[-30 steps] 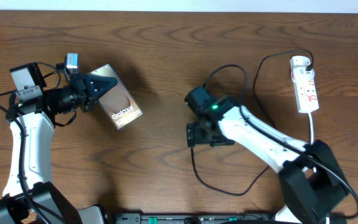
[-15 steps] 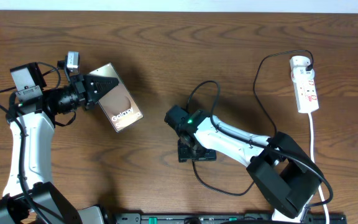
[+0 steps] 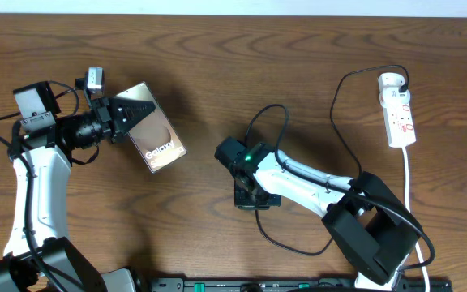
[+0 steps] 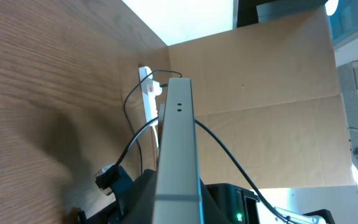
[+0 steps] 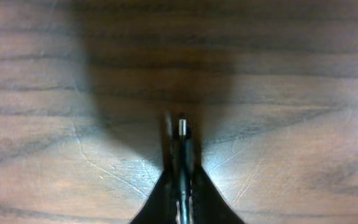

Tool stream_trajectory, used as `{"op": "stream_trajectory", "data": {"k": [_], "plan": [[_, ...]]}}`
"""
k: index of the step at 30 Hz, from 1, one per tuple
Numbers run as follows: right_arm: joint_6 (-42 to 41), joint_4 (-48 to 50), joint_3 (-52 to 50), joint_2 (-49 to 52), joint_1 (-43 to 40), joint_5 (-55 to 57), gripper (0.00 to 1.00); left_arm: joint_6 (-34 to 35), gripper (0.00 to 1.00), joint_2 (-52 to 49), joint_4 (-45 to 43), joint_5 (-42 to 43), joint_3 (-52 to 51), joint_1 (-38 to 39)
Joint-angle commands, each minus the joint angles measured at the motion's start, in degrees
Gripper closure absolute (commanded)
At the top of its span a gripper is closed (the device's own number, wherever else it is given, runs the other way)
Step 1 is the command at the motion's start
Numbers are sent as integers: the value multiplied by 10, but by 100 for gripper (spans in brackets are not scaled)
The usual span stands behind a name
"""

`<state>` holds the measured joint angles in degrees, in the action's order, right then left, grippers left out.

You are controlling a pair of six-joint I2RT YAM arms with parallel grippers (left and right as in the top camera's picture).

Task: Plug charger to phone and switch on socket
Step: 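Lower the right gripper to the table and grasp the black cable's plug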

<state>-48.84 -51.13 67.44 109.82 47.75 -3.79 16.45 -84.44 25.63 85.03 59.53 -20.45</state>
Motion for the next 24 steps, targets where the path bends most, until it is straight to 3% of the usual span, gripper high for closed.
{"op": "stream_trajectory", "data": {"k": [1, 24], "plan": [[-5, 6, -5, 6, 3, 7, 98, -8, 92, -1, 0, 30, 4, 1], [-19, -24, -6, 32, 5, -33, 99, -8, 93, -1, 1, 30, 4, 1]]}}
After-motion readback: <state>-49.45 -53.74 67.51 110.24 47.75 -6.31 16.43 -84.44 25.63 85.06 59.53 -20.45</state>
